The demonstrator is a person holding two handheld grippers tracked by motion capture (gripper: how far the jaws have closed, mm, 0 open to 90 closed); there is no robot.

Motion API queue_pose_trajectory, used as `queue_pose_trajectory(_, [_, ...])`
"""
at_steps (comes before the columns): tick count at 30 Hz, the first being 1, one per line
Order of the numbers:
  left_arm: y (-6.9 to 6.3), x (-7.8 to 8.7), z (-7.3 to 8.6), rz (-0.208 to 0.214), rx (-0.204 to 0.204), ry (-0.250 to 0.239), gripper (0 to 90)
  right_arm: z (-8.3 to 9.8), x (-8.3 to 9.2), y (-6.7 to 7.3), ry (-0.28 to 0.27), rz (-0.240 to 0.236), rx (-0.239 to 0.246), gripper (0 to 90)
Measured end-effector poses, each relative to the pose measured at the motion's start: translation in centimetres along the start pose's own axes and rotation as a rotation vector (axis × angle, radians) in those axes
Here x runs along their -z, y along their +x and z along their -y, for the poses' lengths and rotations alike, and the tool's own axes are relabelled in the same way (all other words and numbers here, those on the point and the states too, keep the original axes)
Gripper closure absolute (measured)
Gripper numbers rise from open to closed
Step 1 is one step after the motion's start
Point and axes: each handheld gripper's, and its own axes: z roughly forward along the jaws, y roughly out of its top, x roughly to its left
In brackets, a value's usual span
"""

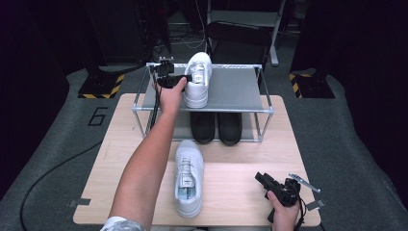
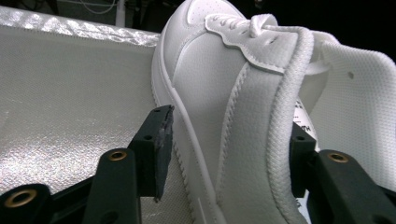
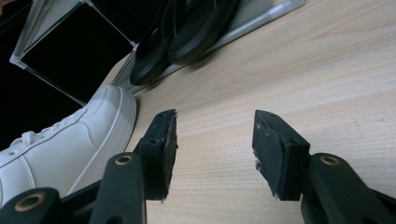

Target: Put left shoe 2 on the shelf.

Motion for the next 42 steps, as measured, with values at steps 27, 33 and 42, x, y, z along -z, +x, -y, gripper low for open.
queue_pose_trajectory(27, [0.6, 1.5, -1.7, 0.061, -0.062, -0.039, 39.1, 0.1, -0.2, 0.2, 0.007, 0.001, -0.001, 49.7])
queue_pose_trajectory(33, [0.0, 3.8, -2.0, 0.055, -0.099, -0.071, 39.7, 0.2, -0.2, 0.7, 0.007, 0.008, 0.030, 49.5])
queue_pose_trajectory(42, [-0.5, 7.9, -0.9, 0.083, -0.166, -0.085, 38.3, 0.4, -0.5, 2.5, 0.025, -0.024, 0.075, 49.8])
